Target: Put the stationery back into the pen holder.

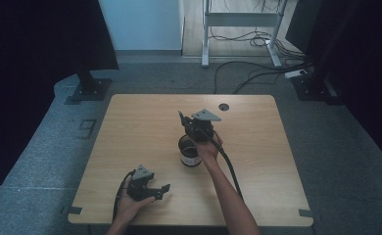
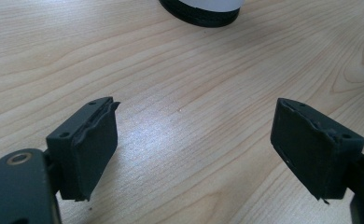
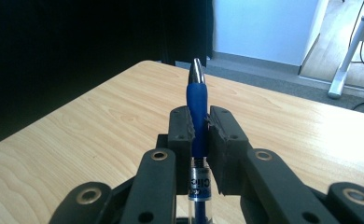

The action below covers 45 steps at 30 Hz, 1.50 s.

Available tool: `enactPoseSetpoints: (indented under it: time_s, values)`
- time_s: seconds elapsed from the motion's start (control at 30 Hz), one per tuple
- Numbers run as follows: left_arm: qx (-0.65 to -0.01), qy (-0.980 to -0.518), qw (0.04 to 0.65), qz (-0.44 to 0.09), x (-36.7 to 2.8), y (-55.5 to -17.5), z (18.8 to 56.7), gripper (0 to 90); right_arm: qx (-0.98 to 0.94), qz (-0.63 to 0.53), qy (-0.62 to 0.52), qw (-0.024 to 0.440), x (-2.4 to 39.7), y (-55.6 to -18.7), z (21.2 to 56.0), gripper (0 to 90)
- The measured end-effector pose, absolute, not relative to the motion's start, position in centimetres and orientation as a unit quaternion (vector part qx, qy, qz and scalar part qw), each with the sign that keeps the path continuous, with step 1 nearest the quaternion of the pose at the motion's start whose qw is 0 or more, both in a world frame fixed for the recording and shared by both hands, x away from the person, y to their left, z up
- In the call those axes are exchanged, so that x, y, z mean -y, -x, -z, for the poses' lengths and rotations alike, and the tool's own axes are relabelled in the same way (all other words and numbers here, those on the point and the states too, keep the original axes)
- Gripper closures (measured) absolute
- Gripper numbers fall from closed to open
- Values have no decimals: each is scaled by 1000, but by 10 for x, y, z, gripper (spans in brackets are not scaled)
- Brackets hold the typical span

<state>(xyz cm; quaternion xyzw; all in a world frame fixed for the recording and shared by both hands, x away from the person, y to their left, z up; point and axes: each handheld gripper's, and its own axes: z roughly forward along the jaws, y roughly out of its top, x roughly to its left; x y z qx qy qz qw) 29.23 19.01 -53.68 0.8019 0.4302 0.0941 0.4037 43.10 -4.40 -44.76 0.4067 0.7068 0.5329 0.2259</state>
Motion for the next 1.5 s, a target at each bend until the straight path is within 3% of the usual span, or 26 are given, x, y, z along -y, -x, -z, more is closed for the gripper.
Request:
enactPoseSetpoints:
  time_s: [1.2, 1.5]
  values:
    - [-423, -812, 392, -88, -184, -292, 542, 154, -730, -501, -397, 242, 54, -404, 485, 769]
    - [-423, -813, 391, -88, -184, -292, 543, 155, -735, -498, -389, 245, 57, -401, 483, 670]
